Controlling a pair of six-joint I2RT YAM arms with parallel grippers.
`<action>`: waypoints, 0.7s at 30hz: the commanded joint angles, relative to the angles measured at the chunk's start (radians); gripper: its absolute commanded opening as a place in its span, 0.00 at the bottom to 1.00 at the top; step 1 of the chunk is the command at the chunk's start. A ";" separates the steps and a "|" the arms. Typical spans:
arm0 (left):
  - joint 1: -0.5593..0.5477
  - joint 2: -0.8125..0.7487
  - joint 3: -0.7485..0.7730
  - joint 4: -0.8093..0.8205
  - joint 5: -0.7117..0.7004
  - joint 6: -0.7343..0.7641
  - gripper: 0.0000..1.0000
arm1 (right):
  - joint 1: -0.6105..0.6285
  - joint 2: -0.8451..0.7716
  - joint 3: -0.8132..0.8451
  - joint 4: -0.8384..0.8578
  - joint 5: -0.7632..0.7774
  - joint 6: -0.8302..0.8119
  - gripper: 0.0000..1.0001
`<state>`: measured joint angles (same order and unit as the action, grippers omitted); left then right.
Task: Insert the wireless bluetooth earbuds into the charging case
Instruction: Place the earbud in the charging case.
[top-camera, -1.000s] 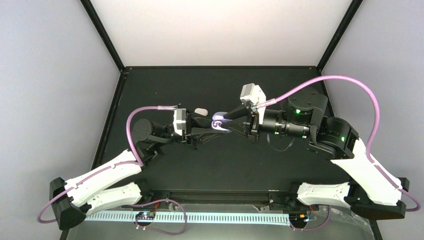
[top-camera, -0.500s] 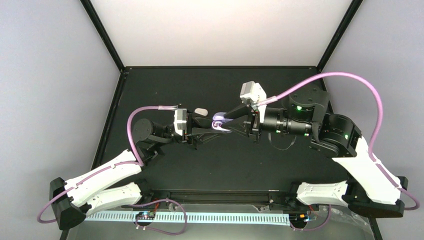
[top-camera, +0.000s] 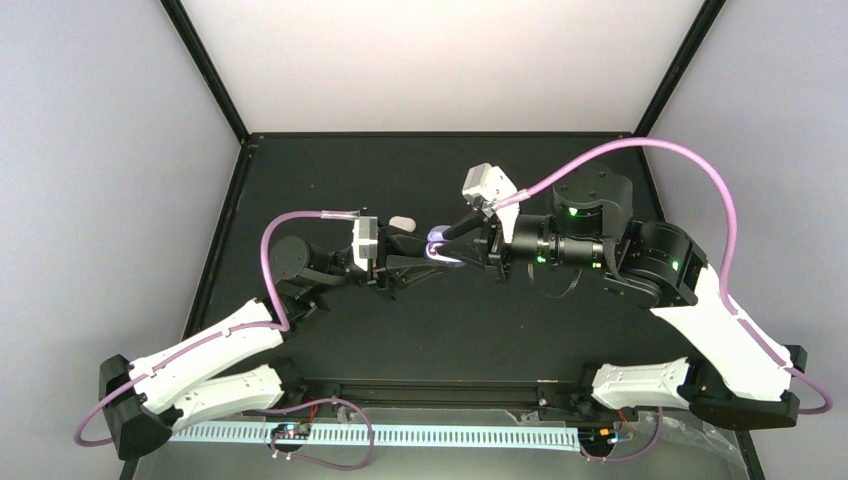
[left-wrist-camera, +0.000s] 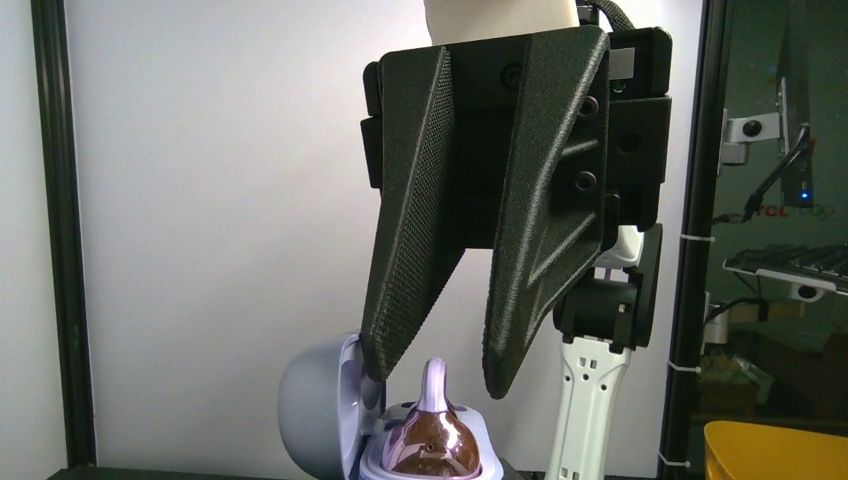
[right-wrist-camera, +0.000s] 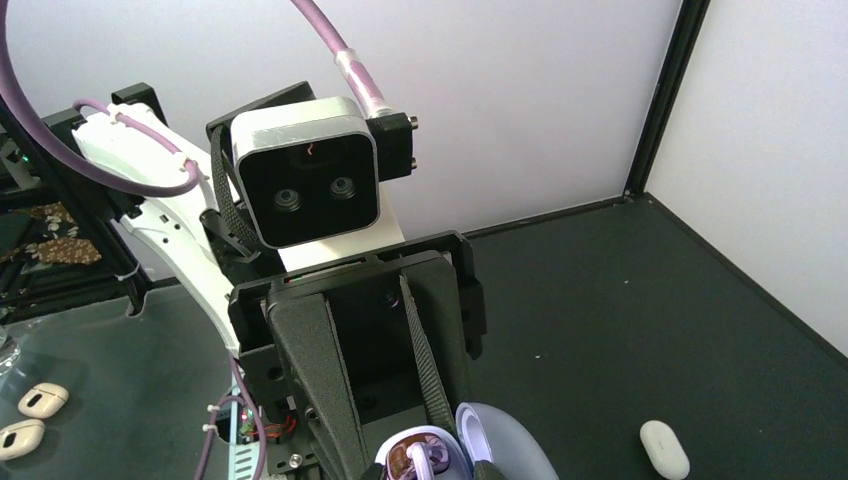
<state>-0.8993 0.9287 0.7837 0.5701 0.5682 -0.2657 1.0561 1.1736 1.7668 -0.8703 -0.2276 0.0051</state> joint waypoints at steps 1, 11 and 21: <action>-0.012 -0.012 0.045 0.009 -0.006 0.003 0.02 | 0.002 0.005 0.020 -0.016 0.028 0.003 0.20; -0.012 -0.010 0.050 0.014 -0.007 0.002 0.02 | 0.002 0.013 0.016 -0.029 0.001 -0.004 0.15; -0.013 -0.007 0.047 0.013 -0.013 0.000 0.02 | 0.002 -0.004 0.015 -0.013 0.004 -0.001 0.01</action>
<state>-0.9047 0.9287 0.7837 0.5682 0.5644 -0.2653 1.0561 1.1835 1.7668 -0.8845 -0.2226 0.0013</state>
